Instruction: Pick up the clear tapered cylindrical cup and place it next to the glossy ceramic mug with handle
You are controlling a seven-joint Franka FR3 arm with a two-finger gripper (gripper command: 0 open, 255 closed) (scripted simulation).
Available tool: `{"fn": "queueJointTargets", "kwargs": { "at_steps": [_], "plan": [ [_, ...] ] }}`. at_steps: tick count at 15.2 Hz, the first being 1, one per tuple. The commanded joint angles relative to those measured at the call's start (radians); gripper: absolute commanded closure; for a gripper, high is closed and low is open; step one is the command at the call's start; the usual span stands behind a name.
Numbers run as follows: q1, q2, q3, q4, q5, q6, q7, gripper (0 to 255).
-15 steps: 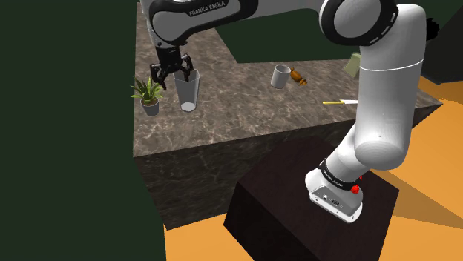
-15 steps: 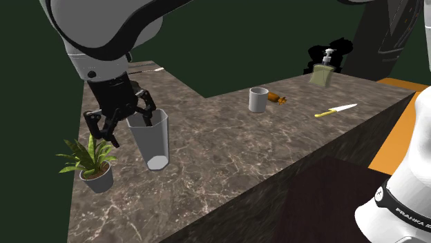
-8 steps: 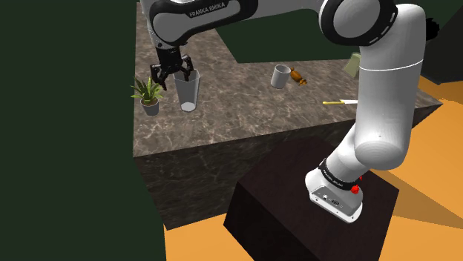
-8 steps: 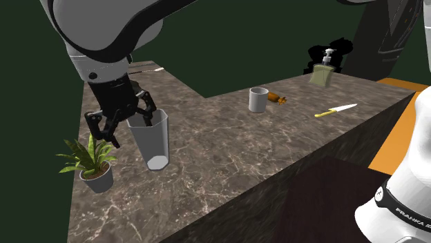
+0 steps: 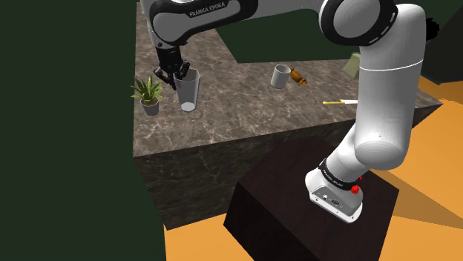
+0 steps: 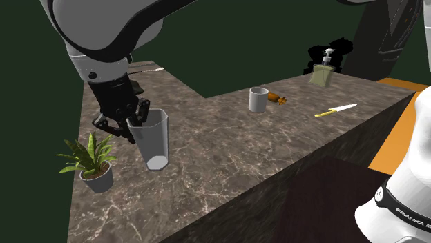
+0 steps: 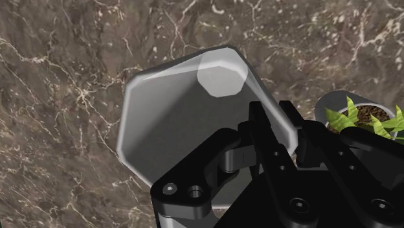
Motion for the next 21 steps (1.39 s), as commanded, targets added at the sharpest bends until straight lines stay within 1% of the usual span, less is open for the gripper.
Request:
{"fn": "queueJointTargets", "kwargs": {
  "at_steps": [1,3,12,21],
  "plan": [
    [0.000,0.001,0.000,0.000,0.000,0.000,0.000,255],
    [0.000,0.001,0.000,-0.001,0.000,0.001,0.000,255],
    [0.003,-0.026,0.006,0.080,0.012,-0.105,-0.015,255],
    [0.012,-0.034,0.009,0.190,0.018,-0.221,-0.028,255]
  ]
}}
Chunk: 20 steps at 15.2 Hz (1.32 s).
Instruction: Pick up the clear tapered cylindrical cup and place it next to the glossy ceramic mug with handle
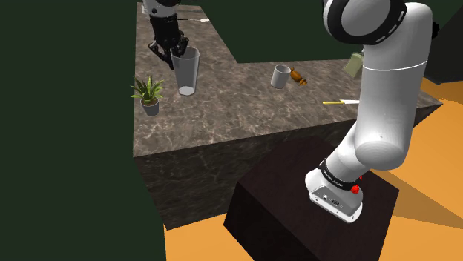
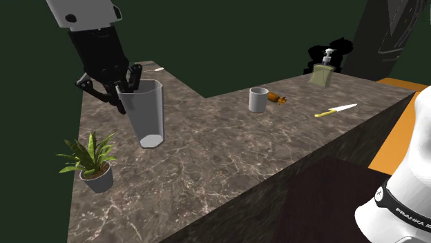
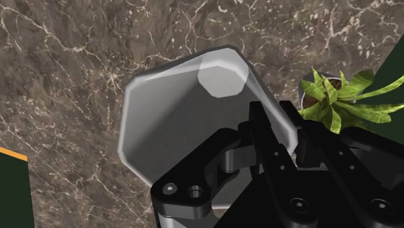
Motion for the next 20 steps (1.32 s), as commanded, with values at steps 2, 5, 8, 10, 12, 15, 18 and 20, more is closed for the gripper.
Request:
{"fn": "queueJointTargets", "kwargs": {
  "at_steps": [2,5,8,10,12,15,18,20],
  "plan": [
    [0.003,0.001,0.000,0.043,0.001,-0.042,-0.006,255],
    [0.008,0.005,0.001,0.091,0.000,-0.085,-0.010,255],
    [0.015,0.014,0.000,0.145,-0.001,-0.130,-0.015,255],
    [0.020,0.022,0.000,0.185,-0.003,-0.162,-0.018,255],
    [0.026,0.032,0.000,0.229,-0.005,-0.195,-0.021,255],
    [0.036,0.050,-0.002,0.296,-0.010,-0.243,-0.026,255],
    [-0.034,-0.047,-0.007,0.154,0.015,-0.192,-0.077,255],
    [-0.076,-0.101,-0.014,0.081,0.029,-0.167,-0.115,255]
  ]
}}
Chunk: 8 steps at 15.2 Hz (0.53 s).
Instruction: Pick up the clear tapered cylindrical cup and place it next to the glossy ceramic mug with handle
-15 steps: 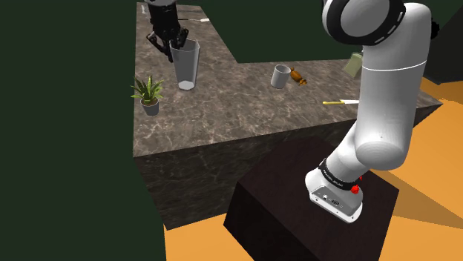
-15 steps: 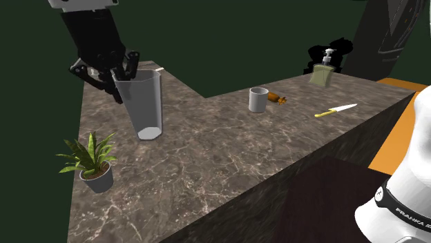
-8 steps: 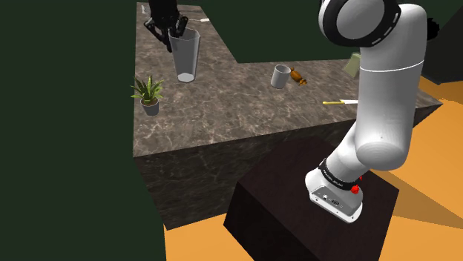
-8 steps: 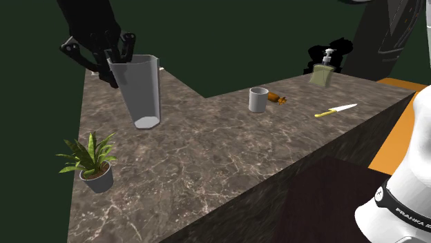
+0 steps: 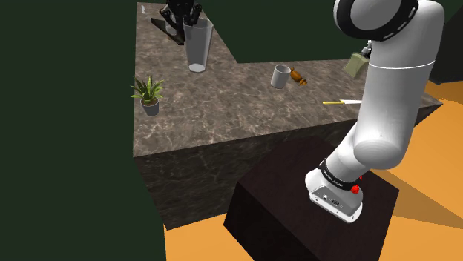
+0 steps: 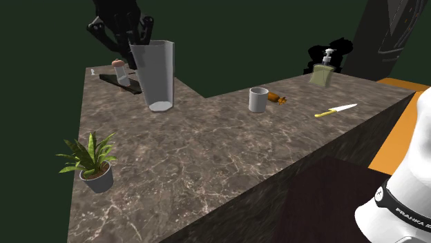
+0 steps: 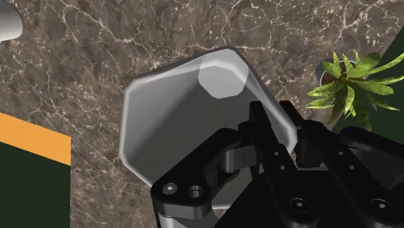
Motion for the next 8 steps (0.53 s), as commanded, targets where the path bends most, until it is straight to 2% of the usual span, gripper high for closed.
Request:
{"fn": "queueJointTargets", "kwargs": {
  "at_steps": [1,8],
  "plan": [
    [-0.046,-0.065,-0.007,-0.098,0.017,0.039,-0.040,255],
    [-0.166,-0.196,-0.053,-0.258,0.054,0.089,-0.190,255]
  ]
}}
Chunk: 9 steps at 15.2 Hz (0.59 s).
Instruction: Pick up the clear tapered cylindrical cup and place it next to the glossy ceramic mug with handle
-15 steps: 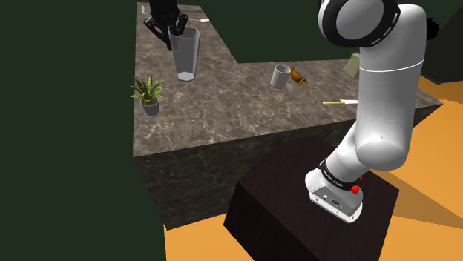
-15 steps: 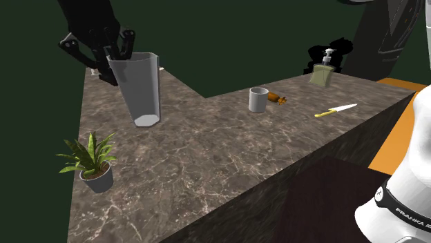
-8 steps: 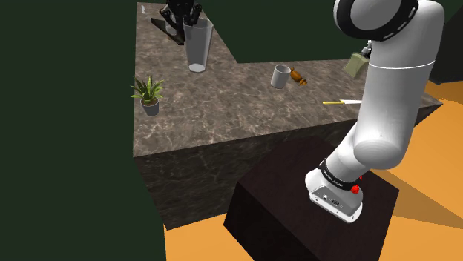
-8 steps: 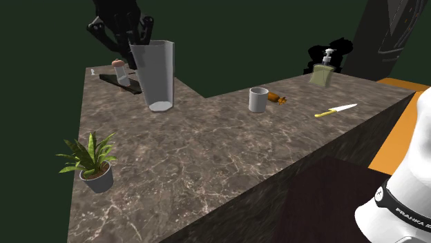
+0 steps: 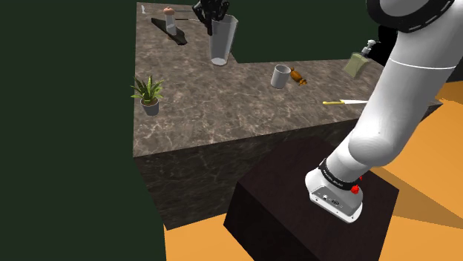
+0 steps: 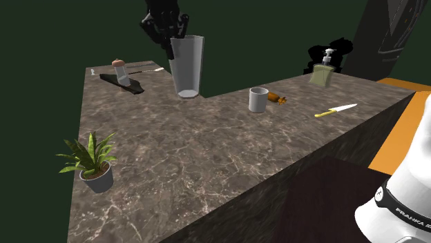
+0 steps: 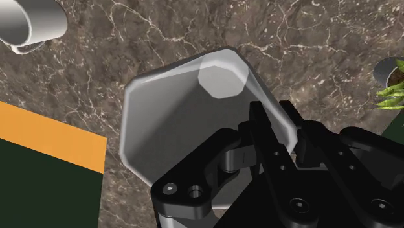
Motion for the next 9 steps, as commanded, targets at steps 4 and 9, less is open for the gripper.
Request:
{"fn": "queueJointTargets", "kwargs": {
  "at_steps": [4,9],
  "plan": [
    [-0.076,-0.069,-0.040,-0.070,0.019,0.016,-0.114,255],
    [-0.146,-0.106,-0.086,-0.103,0.029,0.025,-0.228,255]
  ]
}}
